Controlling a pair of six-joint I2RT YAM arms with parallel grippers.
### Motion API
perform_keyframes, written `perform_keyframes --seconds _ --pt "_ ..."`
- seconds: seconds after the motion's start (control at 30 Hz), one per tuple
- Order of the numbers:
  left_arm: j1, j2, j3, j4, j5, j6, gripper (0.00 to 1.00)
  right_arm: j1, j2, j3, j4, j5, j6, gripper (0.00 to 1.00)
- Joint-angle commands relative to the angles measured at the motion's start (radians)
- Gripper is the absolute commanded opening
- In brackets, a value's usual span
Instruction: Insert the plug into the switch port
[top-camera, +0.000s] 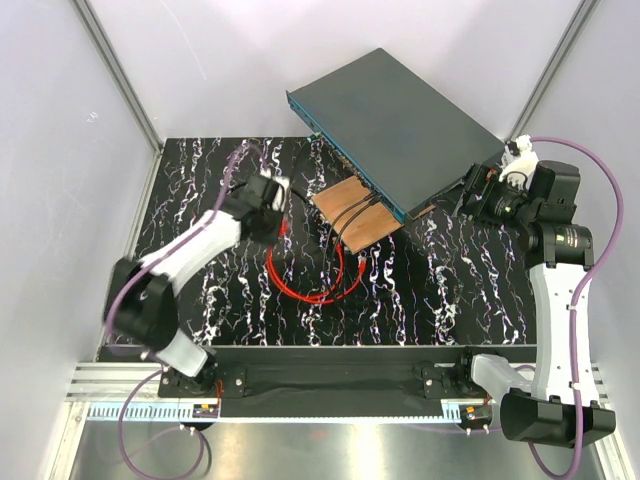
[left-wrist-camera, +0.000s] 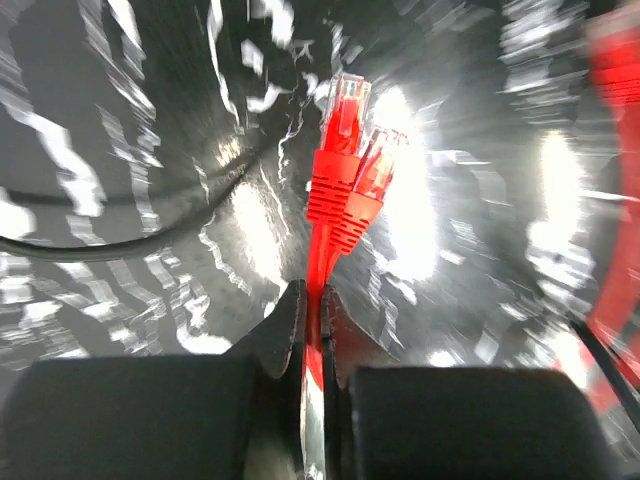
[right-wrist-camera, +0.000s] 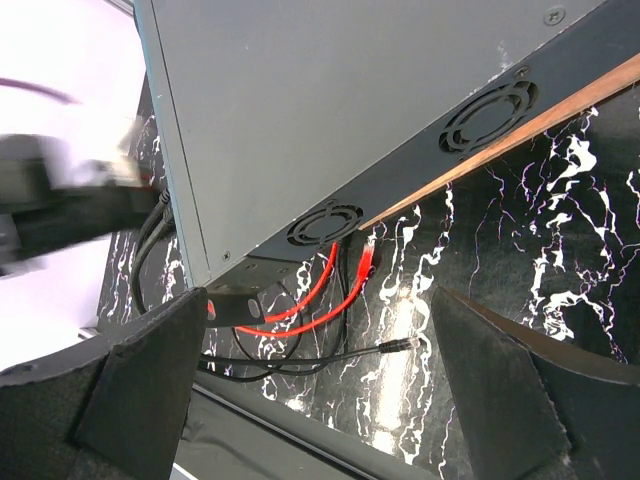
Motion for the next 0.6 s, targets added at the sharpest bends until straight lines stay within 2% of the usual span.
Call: perform_keyframes --seconds 0.0,0.13,0.23,0.37,0.5,0.57 --pt "-0.028 -0.216 0.176 -0.057 0.014 0.116 0.00 -0.006 -0.004 0.044 0.023 -0.016 -0.017 1.00" --pt "-0.037 -0.308 0.274 -0.129 0.026 0.227 0.00 -0.006 0.009 0.061 0.025 -0.028 -0.023 1.00" --pt "-0.046 -0.322 0.355 -0.233 0.050 0.326 0.00 -0.006 0.020 0.075 0.020 -0.039 -0.032 1.00" --pt "-0.049 -0.363 0.439 -0.364 0.206 0.521 0.00 -0.006 0.036 0.085 0.023 -0.039 -0.034 1.00" --pt "-0.080 -0.397 0.466 -0.459 0.189 0.676 0.00 -0.006 0.046 0.091 0.022 -0.042 -0.035 1.00" --pt "-0.080 -0.409 0.437 -0.490 0.176 0.704 0.00 -0.006 0.052 0.091 0.025 -0.042 -0.035 1.00"
